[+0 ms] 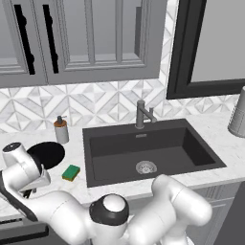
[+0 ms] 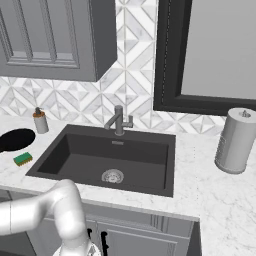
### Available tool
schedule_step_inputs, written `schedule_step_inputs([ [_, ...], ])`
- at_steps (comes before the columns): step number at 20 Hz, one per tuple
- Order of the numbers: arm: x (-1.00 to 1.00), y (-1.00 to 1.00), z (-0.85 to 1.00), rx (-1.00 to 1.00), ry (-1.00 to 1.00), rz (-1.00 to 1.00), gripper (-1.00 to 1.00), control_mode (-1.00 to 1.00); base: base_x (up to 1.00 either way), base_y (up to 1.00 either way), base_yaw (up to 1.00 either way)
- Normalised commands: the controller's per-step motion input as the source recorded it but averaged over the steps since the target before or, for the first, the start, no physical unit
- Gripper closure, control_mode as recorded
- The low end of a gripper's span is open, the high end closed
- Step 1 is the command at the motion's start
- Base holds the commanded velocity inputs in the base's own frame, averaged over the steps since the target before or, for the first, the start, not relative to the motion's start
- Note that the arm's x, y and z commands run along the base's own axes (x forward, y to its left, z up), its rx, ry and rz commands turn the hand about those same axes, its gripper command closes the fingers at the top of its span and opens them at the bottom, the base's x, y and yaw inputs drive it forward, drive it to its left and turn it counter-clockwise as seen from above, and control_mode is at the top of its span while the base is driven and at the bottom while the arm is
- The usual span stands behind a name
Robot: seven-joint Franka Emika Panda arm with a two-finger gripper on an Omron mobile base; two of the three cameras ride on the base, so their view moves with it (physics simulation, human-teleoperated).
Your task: Pick the pan and sponge and place them into the sink. Then turn on the water.
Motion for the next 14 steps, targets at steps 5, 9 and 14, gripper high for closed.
schedule_step_inputs([
  [5, -0.39, -0.24, -0.2, 0.0, -0.13, 0.0, 1.0, -1.0, 0.0, 0.0, 0.0],
  [9, -0.3, -0.15, 0.5, 0.08, -0.22, 0.0, 1.0, -1.0, 0.0, 0.0, 0.0],
  [14, -0.5, -0.32, 1.0, 0.19, -0.34, -0.01, 1.0, -1.0, 0.0, 0.0, 0.0],
])
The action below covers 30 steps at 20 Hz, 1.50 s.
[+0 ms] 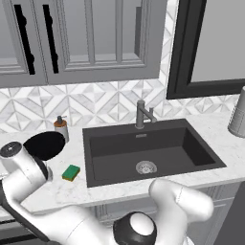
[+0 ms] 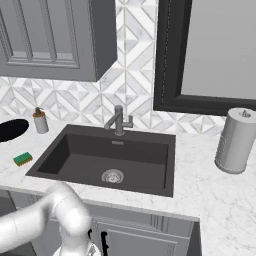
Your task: Pick the pan and sponge and place them into the sink. Then turn on the water.
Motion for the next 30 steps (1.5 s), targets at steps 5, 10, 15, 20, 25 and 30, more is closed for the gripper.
schedule_step_inputs([
  [5, -0.85, -0.7, 0.92, 0.21, -0.3, -0.11, 1.0, -1.0, 0.0, 0.0, 0.0],
  [10, -0.75, -0.98, 0.87, 0.3, -0.01, -0.25, 1.0, -1.0, 0.0, 0.0, 0.0],
  [15, -0.35, -1.0, 0.76, 0.12, 0.14, -0.43, 1.0, -1.0, 0.0, 0.0, 0.0],
  [20, -0.06, -1.0, 0.6, 0.07, 0.33, -0.5, 1.0, -1.0, 0.0, 0.0, 0.0],
  [25, 0.03, -1.0, 0.37, 0.0, 0.39, -0.63, 1.0, -1.0, 0.0, 0.0, 0.0],
  [30, 0.14, -0.94, 0.32, -0.15, 0.27, -0.51, 1.0, -1.0, 0.0, 0.0, 0.0],
])
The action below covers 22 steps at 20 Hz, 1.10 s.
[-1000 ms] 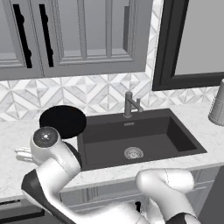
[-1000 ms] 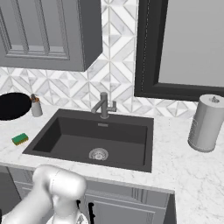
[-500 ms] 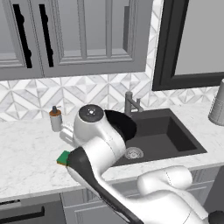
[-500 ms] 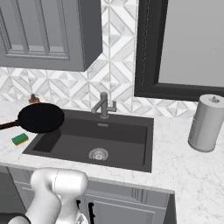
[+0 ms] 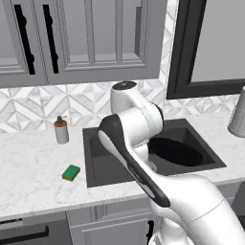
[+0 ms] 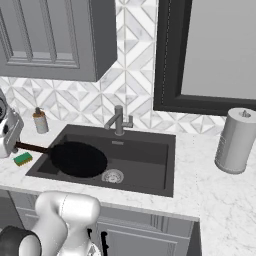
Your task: Pick the pan and sponge and place them into the sink. Then turn on the water.
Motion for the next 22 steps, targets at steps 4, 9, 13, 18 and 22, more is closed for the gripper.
schedule_step_inputs([
  [4, 0.43, -0.57, 0.04, -0.2, 0.04, -0.24, 1.0, -1.0, 0.0, 0.0, 0.0],
  [9, 0.63, -0.24, 0.0, -0.11, -0.2, -0.01, 1.0, -1.0, 0.0, 0.0, 0.0],
  [13, 0.61, -0.2, -0.18, -0.11, -0.18, 0.0, 1.0, -1.0, 0.0, 0.0, 0.0],
  [18, 0.14, -0.05, -0.55, -0.01, -0.09, 0.0, 1.0, -1.0, 0.0, 0.0, 0.0],
  [22, 0.0, -0.06, -0.6, 0.0, -0.14, 0.0, 1.0, -1.0, 0.0, 0.0, 0.0],
])
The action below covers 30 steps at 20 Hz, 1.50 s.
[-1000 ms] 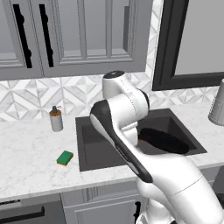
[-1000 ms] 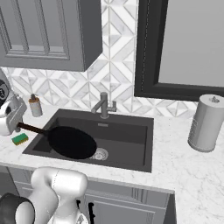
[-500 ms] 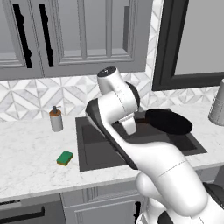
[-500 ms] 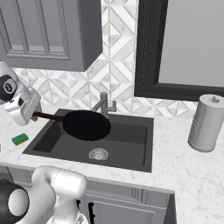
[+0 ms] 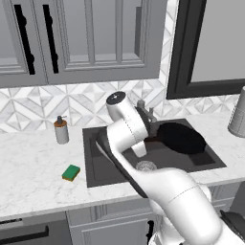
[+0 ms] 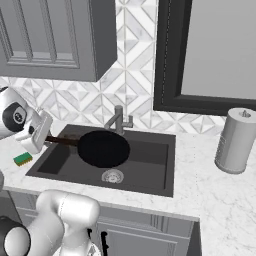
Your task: Pick the pan and sponge and place them into the sink. Then turn on the water.
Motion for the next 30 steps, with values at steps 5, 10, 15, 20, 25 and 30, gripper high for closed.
schedule_step_inputs([
  [5, 0.0, -0.14, -0.5, 0.0, -0.05, 0.0, 1.0, -1.0, 0.0, 0.0, 0.0],
  [10, 0.02, -0.17, -0.37, 0.0, 0.0, 0.0, 1.0, -1.0, 0.0, 0.0, 0.0],
  [15, 0.29, -0.2, -0.36, 0.0, 0.0, -0.01, 1.0, -1.0, 0.0, 0.0, 0.0],
  [20, 0.63, -0.08, -0.27, 0.0, 0.0, 0.0, 1.0, -1.0, 0.0, 0.0, 0.0],
  [25, 0.8, 0.0, -0.14, 0.04, 0.1, 0.0, 1.0, -1.0, 0.0, 0.0, 0.0],
  [30, 0.78, 0.0, -0.14, 0.07, 0.27, 0.0, 1.0, -1.0, 0.0, 0.0, 0.0],
])
